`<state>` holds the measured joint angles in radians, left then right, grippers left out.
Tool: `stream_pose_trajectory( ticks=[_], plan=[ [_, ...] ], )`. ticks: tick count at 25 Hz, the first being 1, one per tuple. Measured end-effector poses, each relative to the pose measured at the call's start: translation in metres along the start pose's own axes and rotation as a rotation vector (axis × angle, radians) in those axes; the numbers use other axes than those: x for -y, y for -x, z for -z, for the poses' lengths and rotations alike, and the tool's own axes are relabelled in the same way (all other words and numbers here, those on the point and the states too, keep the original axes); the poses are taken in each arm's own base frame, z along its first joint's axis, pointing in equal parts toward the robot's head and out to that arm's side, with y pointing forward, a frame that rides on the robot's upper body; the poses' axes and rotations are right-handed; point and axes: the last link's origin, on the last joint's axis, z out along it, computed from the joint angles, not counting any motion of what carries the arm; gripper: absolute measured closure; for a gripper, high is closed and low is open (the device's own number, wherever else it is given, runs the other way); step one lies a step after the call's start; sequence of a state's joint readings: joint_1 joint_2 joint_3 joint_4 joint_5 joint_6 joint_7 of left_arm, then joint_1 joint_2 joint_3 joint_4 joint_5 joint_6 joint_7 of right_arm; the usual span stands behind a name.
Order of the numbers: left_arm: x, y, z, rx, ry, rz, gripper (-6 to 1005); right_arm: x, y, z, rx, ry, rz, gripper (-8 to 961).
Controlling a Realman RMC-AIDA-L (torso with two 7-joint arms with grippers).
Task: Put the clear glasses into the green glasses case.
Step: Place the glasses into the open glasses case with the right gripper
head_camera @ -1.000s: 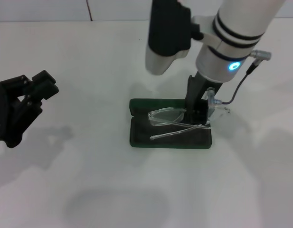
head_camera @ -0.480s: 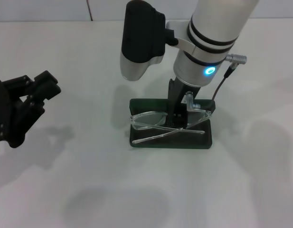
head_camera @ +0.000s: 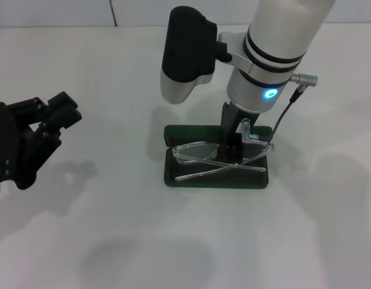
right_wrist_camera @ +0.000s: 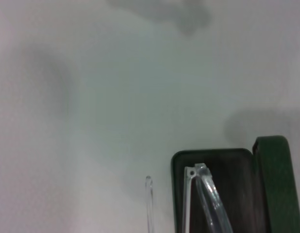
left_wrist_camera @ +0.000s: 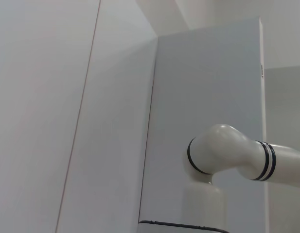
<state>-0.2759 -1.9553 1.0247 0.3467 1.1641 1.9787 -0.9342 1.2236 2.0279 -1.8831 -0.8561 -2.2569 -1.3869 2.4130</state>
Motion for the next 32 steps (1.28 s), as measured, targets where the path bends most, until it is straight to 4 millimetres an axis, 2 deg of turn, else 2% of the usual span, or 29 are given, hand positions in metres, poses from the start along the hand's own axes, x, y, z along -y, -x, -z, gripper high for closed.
stream_pose_trajectory(
  ticks=[32],
  plan=[
    [-0.0002, 0.0015, 0.0002, 0.002, -0.007, 0.004, 863, 0.0061, -0.0036, -0.0010, -0.016, -0.028, -0.009, 826]
  ],
)
